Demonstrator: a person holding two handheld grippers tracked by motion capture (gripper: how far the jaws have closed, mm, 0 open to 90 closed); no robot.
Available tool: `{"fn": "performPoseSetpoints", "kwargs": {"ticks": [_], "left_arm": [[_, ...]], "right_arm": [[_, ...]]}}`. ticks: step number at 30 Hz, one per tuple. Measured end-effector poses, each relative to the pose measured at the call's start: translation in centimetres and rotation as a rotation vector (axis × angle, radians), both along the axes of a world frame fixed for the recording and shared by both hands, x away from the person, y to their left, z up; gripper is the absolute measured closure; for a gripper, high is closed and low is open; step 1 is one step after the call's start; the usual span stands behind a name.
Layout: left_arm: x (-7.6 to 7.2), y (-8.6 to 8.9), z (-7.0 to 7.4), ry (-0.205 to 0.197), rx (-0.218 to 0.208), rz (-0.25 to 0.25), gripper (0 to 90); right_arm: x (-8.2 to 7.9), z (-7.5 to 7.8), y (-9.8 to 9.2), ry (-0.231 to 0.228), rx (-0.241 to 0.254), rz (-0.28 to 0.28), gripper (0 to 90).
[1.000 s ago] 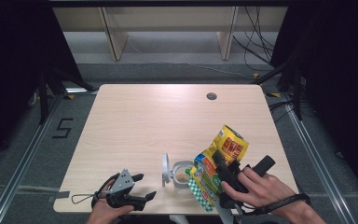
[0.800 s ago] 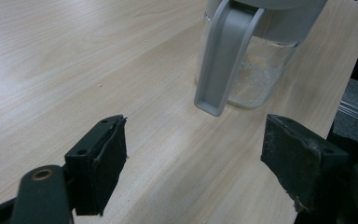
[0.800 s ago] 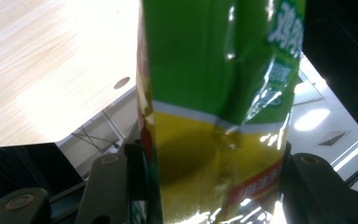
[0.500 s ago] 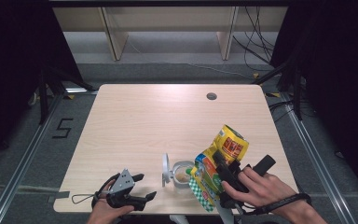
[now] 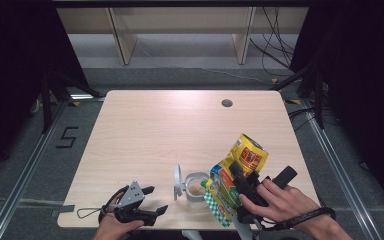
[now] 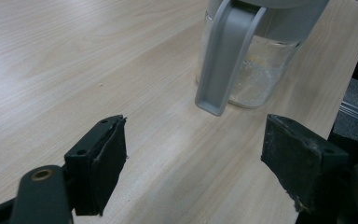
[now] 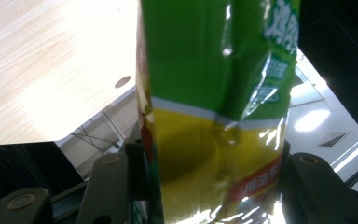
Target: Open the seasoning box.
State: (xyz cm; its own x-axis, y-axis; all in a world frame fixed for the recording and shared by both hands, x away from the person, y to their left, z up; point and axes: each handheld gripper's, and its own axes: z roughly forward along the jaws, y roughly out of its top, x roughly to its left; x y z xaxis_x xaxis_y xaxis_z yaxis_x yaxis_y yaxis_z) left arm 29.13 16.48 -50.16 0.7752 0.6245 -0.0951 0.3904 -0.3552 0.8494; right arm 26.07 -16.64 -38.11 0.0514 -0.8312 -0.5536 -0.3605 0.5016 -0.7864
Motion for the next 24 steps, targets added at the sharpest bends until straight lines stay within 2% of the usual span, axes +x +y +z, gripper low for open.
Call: {"fn": "performPoseSetpoints", "kwargs": {"ticks": [2,4,5,12,16,18,24], "left_arm": [[0.0,0.01,-0.01,0.001,-0.001,0.001,21.4],[0.12,0.1,0.04,-0.016,0.012,-0.011,21.4],[0.12,0.1,0.04,-0.016,0.012,-0.012,21.4],[0.11,0.1,0.05,-0.018,0.014,-0.007,21.3],[0.12,0.11,0.04,-0.017,0.012,-0.011,21.3],[-0.01,0.01,0.0,0.003,-0.003,0.002,21.3],[0.0,0.01,-0.01,0.002,-0.003,0.002,21.3]], "right_arm": [[-0.04,0.02,-0.03,-0.001,0.0,0.0,53.0],[-0.07,-0.04,-0.07,-0.002,0.002,0.002,53.0],[-0.09,-0.07,-0.13,-0.002,0.017,0.002,53.1],[-0.04,-0.05,-0.09,-0.001,0.015,0.007,53.2],[-0.06,-0.03,-0.07,0.0,0.004,0.006,53.3],[-0.07,-0.04,-0.08,0.002,0.004,0.006,53.3],[-0.08,-0.07,-0.16,0.008,0.007,0.004,53.4]]}}
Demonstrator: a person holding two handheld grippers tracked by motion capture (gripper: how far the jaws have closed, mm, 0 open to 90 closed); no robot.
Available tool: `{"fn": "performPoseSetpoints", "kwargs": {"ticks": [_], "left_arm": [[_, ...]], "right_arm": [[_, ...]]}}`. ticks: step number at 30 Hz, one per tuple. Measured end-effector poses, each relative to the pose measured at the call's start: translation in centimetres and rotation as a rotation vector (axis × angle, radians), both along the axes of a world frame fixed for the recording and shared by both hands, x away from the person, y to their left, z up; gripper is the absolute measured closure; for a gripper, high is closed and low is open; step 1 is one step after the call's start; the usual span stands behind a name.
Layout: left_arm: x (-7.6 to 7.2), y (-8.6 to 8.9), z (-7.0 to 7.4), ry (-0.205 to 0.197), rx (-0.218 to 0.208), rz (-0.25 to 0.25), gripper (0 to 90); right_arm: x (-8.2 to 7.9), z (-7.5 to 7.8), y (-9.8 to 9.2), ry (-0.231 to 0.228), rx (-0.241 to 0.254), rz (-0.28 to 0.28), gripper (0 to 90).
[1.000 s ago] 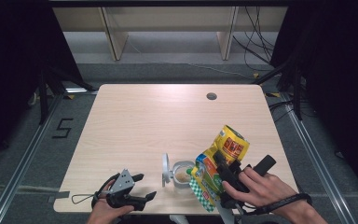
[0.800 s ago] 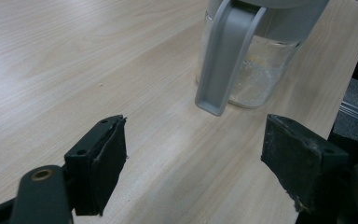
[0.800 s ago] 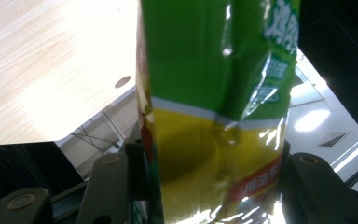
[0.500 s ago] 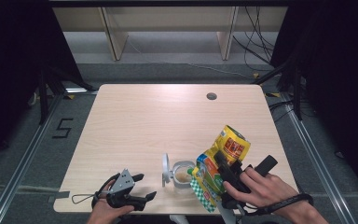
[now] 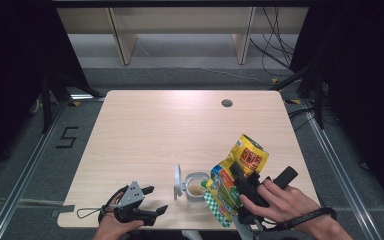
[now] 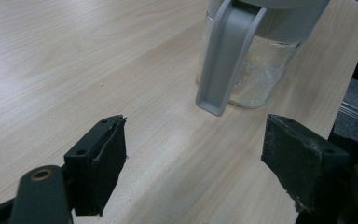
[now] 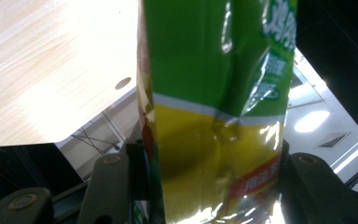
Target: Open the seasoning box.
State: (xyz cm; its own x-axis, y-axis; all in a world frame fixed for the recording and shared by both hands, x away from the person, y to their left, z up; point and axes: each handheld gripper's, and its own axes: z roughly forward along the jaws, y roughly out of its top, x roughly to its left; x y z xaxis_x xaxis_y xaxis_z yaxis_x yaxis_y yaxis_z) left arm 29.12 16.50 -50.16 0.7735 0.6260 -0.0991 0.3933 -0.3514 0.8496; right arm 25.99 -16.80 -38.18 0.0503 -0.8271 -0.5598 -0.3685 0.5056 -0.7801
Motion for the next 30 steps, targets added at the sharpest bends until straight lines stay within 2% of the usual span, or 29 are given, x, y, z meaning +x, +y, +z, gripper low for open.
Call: {"fn": "performPoseSetpoints", "kwargs": {"ticks": [2,15,16,18,26,28,29,30], "left_arm": [[0.13,0.09,0.06,-0.02,0.015,-0.015,21.3],[0.1,0.09,0.06,-0.02,0.017,-0.009,21.3],[-0.02,0.0,-0.01,0.0,-0.001,0.004,21.2],[0.11,0.1,0.06,-0.019,0.016,-0.008,21.0],[0.18,0.04,-0.03,-0.013,0.009,-0.016,20.4],[0.2,0.08,-0.02,-0.012,0.011,-0.016,20.2],[0.13,-0.03,-0.1,-0.007,-0.006,-0.004,20.1],[0.18,0.12,-0.04,0.001,0.027,-0.001,20.1]], "right_arm": [[0.01,0.0,-0.02,0.002,0.002,0.0,53.5],[-0.02,0.0,0.04,0.004,0.003,0.002,53.7],[-0.03,-0.01,0.04,0.002,0.004,0.003,53.8],[-0.07,-0.04,0.04,0.0,0.006,0.003,53.8],[-0.06,0.03,0.03,0.006,0.005,0.006,54.0],[-0.08,0.09,0.0,0.004,0.018,0.006,54.0],[-0.08,0.11,0.01,0.003,0.018,0.007,54.0],[-0.05,0.09,0.01,0.006,0.008,0.003,54.0]]}}
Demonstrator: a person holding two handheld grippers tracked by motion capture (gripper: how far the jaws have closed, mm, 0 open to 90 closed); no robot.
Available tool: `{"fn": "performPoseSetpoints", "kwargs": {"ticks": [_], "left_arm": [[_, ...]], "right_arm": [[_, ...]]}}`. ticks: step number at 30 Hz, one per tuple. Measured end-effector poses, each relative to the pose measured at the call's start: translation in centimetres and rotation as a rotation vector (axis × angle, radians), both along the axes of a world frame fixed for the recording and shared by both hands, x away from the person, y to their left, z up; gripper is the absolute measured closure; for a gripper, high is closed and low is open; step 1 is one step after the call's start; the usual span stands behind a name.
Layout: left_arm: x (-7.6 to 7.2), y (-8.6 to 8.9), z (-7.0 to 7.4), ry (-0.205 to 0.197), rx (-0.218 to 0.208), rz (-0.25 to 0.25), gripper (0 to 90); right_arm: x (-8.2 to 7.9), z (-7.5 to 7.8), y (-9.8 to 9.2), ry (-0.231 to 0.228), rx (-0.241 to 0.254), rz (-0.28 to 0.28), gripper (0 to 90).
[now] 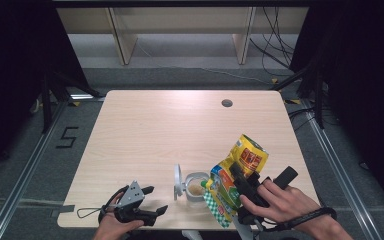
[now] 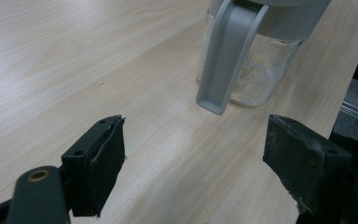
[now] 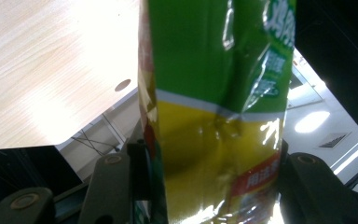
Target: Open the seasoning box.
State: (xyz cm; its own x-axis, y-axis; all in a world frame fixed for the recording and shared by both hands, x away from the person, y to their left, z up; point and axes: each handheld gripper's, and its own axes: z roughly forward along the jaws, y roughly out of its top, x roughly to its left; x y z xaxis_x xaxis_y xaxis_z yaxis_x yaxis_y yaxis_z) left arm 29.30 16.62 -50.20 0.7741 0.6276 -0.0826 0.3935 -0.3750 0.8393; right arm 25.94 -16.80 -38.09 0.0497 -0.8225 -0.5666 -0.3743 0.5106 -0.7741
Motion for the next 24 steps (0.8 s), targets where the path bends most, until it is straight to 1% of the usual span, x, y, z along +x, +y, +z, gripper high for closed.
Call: {"fn": "performPoseSetpoints", "kwargs": {"ticks": [1,2,3,4,5,6,7,8,9,12,13,14,15,16,17,18,19,20,22,24], "left_arm": [[0.02,0.0,-0.03,-0.001,-0.004,-0.004,20.1],[0.03,0.0,-0.03,-0.001,-0.002,-0.004,20.1],[-0.02,-0.08,-0.04,0.001,-0.016,-0.001,19.9],[0.04,-0.04,0.01,-0.013,-0.011,-0.014,19.9],[0.06,-0.02,0.02,-0.016,-0.009,-0.016,19.9],[0.04,-0.01,-0.03,-0.003,-0.003,-0.005,19.9],[0.03,-0.01,-0.03,-0.001,-0.004,-0.004,19.8],[0.03,0.0,-0.03,-0.001,-0.004,-0.003,19.8],[0.03,0.01,-0.03,-0.001,-0.004,-0.002,19.8],[0.03,-0.01,-0.03,-0.001,-0.005,-0.003,19.8],[0.01,-0.04,-0.04,0.0,-0.01,-0.002,19.9],[-0.06,-0.12,-0.05,0.005,-0.027,0.0,19.8],[-0.06,-0.11,-0.02,-0.002,-0.025,-0.005,19.9],[0.01,-0.04,0.04,-0.015,-0.011,-0.013,19.9],[0.0,-0.04,0.04,-0.014,-0.013,-0.012,19.9],[-0.11,-0.13,0.0,0.004,-0.025,0.003,19.9],[-0.09,-0.14,-0.03,0.006,-0.029,0.002,19.9],[-0.05,-0.06,-0.02,0.0,-0.012,0.003,19.9],[0.01,-0.01,-0.01,-0.003,0.0,0.0,19.9],[-0.1,-0.13,-0.01,0.005,-0.027,0.001,19.9]], "right_arm": [[0.0,0.0,0.0,0.0,0.0,0.0,54.1],[-0.03,0.01,-0.03,0.0,0.012,0.001,54.1],[-0.03,0.03,0.0,0.0,0.009,0.003,54.1],[0.0,0.01,0.0,0.002,-0.001,0.0,54.1],[0.01,0.03,-0.02,0.002,-0.002,-0.001,54.1],[0.02,0.04,-0.03,0.001,-0.004,0.0,54.2],[0.02,0.06,-0.03,-0.001,-0.005,0.0,54.1],[0.02,0.1,-0.02,-0.002,-0.006,0.0,54.2],[0.0,0.14,-0.07,-0.001,0.008,0.001,54.2],[-0.01,0.13,-0.02,0.002,-0.004,0.002,54.3],[-0.03,0.15,-0.05,0.002,0.009,0.004,54.3],[-0.02,0.18,-0.03,0.002,0.008,0.005,54.4],[-0.02,0.19,-0.02,0.002,0.007,0.005,54.4],[-0.03,0.19,-0.04,0.001,0.008,0.005,54.5],[-0.04,0.19,-0.06,0.001,0.01,0.005,54.6],[-0.02,0.18,-0.05,0.004,0.0,0.002,54.6],[-0.03,0.17,-0.05,0.004,0.0,0.001,54.6],[-0.06,0.17,-0.06,0.003,0.0,0.003,54.6],[-0.1,0.18,-0.05,0.005,0.001,0.001,54.7],[-0.18,0.22,-0.04,0.006,0.003,0.005,54.7]]}}
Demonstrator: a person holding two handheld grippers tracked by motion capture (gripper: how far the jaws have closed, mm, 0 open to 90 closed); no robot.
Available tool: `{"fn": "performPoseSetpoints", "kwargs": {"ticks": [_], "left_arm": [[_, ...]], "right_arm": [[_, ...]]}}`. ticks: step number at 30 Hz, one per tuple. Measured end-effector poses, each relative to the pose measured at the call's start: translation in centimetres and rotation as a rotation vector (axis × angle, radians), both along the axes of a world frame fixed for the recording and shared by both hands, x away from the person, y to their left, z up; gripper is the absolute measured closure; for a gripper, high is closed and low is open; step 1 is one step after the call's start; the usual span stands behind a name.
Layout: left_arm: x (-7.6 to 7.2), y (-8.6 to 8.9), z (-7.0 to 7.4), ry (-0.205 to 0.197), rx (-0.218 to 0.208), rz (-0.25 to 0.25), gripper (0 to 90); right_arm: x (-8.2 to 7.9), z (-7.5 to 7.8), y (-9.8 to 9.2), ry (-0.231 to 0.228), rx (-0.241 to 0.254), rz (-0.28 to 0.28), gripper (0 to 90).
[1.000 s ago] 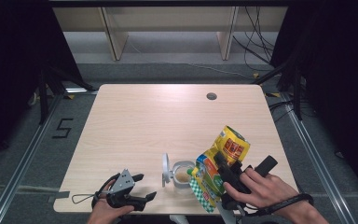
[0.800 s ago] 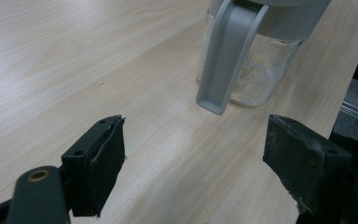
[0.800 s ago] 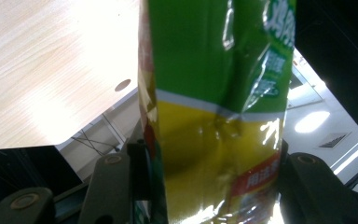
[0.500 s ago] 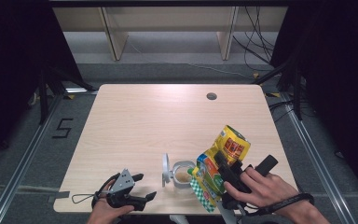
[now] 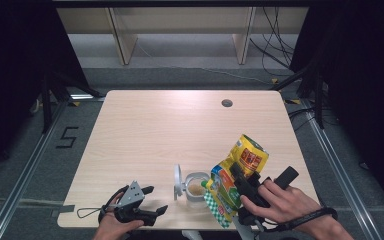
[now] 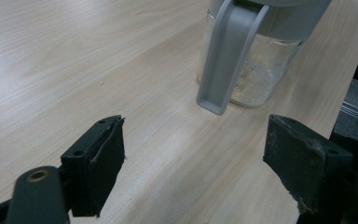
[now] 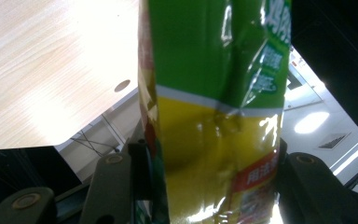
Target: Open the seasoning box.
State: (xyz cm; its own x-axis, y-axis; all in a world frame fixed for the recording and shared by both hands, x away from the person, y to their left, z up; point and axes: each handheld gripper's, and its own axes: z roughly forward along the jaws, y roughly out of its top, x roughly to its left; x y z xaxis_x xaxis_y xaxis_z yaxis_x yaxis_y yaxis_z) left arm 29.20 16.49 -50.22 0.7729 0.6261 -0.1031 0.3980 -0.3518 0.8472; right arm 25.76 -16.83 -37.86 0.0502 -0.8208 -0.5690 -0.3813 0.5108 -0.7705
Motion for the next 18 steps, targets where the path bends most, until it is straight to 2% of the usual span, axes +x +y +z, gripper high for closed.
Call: {"fn": "performPoseSetpoints", "kwargs": {"ticks": [2,3,4,7,8,10,11,13,15,16,18], "left_arm": [[0.07,0.1,0.09,-0.021,0.02,-0.009,19.9],[0.11,0.1,0.06,-0.018,0.014,-0.014,19.9],[-0.07,-0.01,0.03,0.001,0.004,0.008,19.9],[-0.03,0.02,0.04,-0.004,0.007,0.003,19.9],[0.11,0.09,0.05,-0.021,0.013,-0.014,19.9],[0.1,0.1,0.05,-0.02,0.013,-0.012,19.9],[-0.04,0.0,0.02,0.0,0.0,0.005,19.9],[-0.07,0.02,0.05,-0.001,0.004,0.009,19.9],[-0.02,-0.04,-0.04,0.002,-0.009,0.004,19.9],[-0.03,-0.05,-0.04,0.0,-0.009,0.007,20.0],[-0.07,0.02,0.06,0.0,0.005,0.009,20.0]], "right_arm": [[-0.1,0.08,-0.01,-0.001,0.01,0.001,54.7],[-0.14,0.08,-0.03,-0.005,0.01,0.007,54.8],[-0.17,0.08,-0.08,-0.004,0.013,0.004,54.8],[-0.26,0.13,-0.16,-0.003,0.009,0.003,54.9],[-0.28,0.12,-0.2,-0.001,-0.001,-0.002,54.9],[-0.35,0.13,-0.32,-0.003,-0.001,-0.004,55.0],[-0.39,0.14,-0.37,0.0,0.0,-0.006,55.0],[-0.5,0.16,-0.48,0.001,0.003,-0.003,55.0],[-0.61,0.19,-0.5,0.0,0.002,-0.002,55.1],[-0.73,0.23,-0.54,-0.003,0.014,-0.002,55.1],[-0.86,0.31,-0.53,-0.004,0.001,-0.003,55.1]]}}
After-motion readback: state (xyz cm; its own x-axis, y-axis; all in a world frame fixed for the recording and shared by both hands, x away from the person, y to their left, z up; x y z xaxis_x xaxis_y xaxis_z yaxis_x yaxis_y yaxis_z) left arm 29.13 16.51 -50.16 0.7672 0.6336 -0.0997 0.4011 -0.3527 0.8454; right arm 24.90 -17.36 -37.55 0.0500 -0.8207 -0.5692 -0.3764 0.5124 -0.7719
